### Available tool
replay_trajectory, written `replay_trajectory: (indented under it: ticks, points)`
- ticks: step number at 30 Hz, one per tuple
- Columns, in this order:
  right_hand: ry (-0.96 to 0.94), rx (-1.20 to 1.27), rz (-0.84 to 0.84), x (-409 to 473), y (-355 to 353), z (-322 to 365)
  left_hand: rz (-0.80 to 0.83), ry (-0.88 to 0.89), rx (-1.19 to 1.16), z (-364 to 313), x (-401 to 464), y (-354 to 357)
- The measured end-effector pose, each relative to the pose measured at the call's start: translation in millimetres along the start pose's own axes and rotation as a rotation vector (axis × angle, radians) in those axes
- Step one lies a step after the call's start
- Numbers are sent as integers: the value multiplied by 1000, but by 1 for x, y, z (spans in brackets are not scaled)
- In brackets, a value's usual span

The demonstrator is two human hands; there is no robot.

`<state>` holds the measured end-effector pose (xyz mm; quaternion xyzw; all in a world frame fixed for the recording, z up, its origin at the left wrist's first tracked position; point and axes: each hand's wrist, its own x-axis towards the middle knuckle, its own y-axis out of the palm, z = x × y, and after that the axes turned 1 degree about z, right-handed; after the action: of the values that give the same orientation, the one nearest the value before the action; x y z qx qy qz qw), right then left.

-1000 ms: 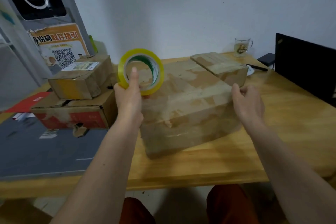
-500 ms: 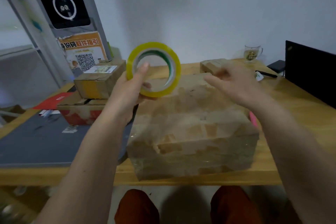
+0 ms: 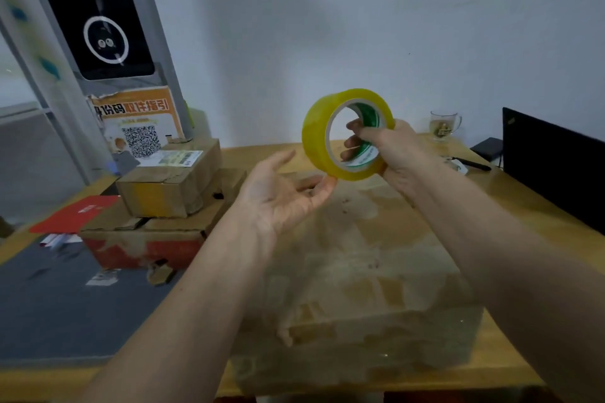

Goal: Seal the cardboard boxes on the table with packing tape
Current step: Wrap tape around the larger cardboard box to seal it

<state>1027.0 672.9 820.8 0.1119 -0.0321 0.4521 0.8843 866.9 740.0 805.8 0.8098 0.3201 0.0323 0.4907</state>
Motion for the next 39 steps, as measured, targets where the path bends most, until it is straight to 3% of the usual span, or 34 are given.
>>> replay_trajectory:
  ticks: [4,9,14,22,26,33,39]
  points:
    - [-11,57,-12,21,3,-9,6,-44,38,-3,22,-2]
    - [-52,79,-1,52,11,-19,-112,-79,97,-18,46,2]
    - [-124,12,6,77,20,-25,-95,7,268,-29,65,-4]
    - [-284,-369,16,103,27,-44,-223,65,366,-46,94,-21]
    - [-319,-515,-89,115,5,-55,-302,153,386,-66,102,-51]
    - [-310,-789,-24,121,-14,-63,-398,219,646,-78,116,-74]
    - [-344,-1011,13,120,-23,-62,-511,351,1014,-67,132,-70]
